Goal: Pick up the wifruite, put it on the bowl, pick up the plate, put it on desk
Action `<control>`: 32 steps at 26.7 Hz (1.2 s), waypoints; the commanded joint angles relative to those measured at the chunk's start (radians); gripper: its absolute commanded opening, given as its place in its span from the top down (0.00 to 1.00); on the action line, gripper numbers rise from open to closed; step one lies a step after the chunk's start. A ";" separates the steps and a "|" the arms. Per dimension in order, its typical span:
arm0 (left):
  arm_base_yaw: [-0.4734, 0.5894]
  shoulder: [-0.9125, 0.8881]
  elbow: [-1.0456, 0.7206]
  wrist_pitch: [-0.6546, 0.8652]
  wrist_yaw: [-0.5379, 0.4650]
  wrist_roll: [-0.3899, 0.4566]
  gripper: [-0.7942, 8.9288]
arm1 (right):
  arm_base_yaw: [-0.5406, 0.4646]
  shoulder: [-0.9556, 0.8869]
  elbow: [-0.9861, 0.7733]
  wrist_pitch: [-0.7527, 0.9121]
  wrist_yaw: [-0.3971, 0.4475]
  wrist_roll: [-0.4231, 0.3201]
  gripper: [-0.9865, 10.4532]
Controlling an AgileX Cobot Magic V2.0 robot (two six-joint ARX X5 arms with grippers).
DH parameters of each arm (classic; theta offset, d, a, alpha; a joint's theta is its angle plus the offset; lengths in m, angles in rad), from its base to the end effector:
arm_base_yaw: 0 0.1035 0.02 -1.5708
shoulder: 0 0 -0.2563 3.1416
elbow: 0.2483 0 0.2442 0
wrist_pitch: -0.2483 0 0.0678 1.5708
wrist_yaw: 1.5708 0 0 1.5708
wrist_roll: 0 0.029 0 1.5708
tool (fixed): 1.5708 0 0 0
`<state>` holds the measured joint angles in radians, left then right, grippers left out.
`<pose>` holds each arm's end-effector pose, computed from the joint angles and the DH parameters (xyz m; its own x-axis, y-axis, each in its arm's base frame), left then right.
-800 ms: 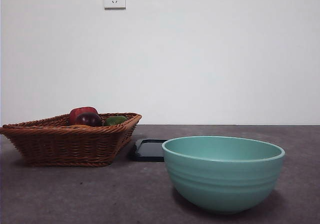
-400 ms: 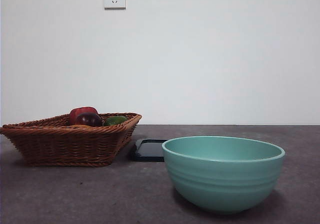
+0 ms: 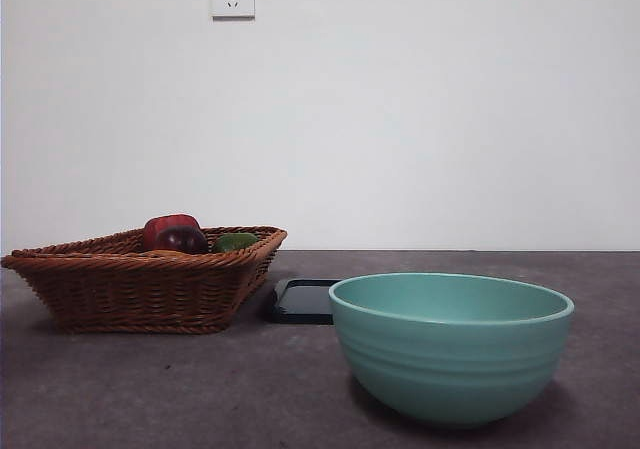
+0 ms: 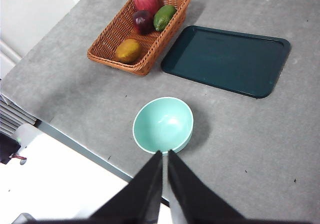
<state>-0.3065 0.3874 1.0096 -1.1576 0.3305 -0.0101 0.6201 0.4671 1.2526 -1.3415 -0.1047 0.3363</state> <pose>0.0181 -0.0156 0.3385 0.6777 -0.5549 -0.4826 0.5466 0.8191 -0.1742 -0.0033 0.0014 0.3777 0.6267 0.5759 -0.5249 -0.4720 0.8165 0.3324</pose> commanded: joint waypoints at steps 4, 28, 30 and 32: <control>0.171 -0.132 -0.368 0.507 -0.141 0.060 0.91 | 0.006 0.001 0.017 -0.065 0.001 -0.011 0.91; 0.222 -0.331 -0.991 1.000 -0.414 -0.063 0.91 | 0.006 0.001 0.017 -0.065 0.001 -0.011 0.91; 0.222 -0.354 -0.998 0.975 -0.413 -0.063 0.91 | 0.006 0.001 0.017 -0.065 0.001 -0.011 0.91; 0.223 -0.365 -0.998 0.971 -0.413 -0.062 0.91 | 0.006 0.001 0.017 -0.065 0.002 -0.011 0.91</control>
<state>-0.0853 0.0227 0.0322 -0.1787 -0.0799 -0.0692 0.6201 0.4671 1.2526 -1.3415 -0.1047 0.3363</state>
